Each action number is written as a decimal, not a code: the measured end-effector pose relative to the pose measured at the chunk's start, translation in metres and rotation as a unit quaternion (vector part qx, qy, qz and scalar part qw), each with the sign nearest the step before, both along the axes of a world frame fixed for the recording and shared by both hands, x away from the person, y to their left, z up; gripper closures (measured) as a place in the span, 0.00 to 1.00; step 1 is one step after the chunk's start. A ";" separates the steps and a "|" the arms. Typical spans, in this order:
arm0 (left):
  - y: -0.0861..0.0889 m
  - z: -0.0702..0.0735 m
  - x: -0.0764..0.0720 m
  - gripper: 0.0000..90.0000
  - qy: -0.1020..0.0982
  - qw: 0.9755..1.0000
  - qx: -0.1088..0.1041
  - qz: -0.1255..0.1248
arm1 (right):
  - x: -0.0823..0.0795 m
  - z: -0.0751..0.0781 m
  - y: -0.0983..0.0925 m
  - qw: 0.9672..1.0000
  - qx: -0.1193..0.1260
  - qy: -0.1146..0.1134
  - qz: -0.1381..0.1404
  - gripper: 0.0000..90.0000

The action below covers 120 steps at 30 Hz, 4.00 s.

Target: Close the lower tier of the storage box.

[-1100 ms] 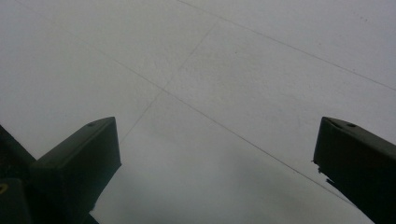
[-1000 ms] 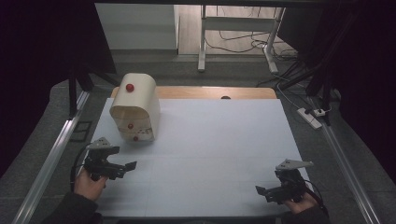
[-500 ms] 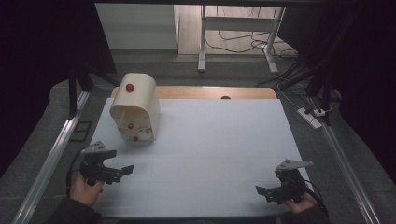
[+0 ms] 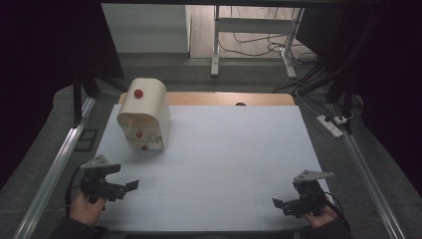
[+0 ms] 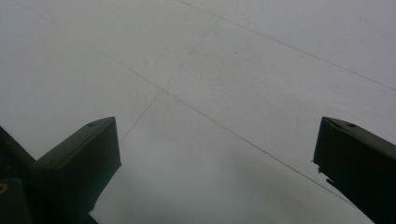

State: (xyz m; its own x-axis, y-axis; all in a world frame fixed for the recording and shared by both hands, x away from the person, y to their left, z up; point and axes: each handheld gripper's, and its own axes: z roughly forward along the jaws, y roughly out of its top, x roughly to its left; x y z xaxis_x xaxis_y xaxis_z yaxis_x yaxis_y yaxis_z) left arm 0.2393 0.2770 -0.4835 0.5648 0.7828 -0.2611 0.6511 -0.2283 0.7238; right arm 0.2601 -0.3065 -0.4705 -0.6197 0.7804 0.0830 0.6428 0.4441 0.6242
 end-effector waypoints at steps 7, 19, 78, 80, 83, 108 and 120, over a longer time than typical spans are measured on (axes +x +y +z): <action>0.004 0.000 -0.006 0.00 0.002 1.000 -0.002 0.003 | 0.000 0.000 0.000 1.000 0.001 0.000 0.000 0.00; 0.009 -0.001 -0.014 0.00 0.003 1.000 -0.008 0.008 | 0.000 0.000 0.000 1.000 0.000 0.000 0.000 0.00; 0.033 -0.007 -0.045 0.00 0.017 0.999 -0.009 0.039 | 0.000 0.000 0.000 1.000 -0.002 0.000 0.000 0.00; 0.034 -0.007 -0.047 0.00 0.017 0.999 -0.010 0.041 | 0.000 0.000 0.000 1.000 -0.002 0.000 0.000 0.00; 0.036 -0.007 -0.049 0.00 0.016 0.999 -0.012 0.044 | 0.000 0.000 0.000 1.000 -0.001 0.000 -0.001 0.00; 0.047 -0.009 -0.060 0.00 0.019 0.998 -0.011 0.062 | 0.000 0.000 0.001 1.000 -0.002 0.000 -0.001 0.00; 0.048 -0.012 -0.063 0.00 0.026 0.998 -0.005 0.054 | 0.000 0.000 0.000 1.000 -0.003 -0.001 0.000 0.00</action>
State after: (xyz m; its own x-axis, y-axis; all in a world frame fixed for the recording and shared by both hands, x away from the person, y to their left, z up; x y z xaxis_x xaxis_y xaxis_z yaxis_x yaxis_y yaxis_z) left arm 0.1767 0.3251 -0.4955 0.4623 0.8361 -0.2953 0.7082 -0.1478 0.6903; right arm 0.2602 -0.3061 -0.4707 -0.6193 0.7813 0.0777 0.6420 0.4471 0.6228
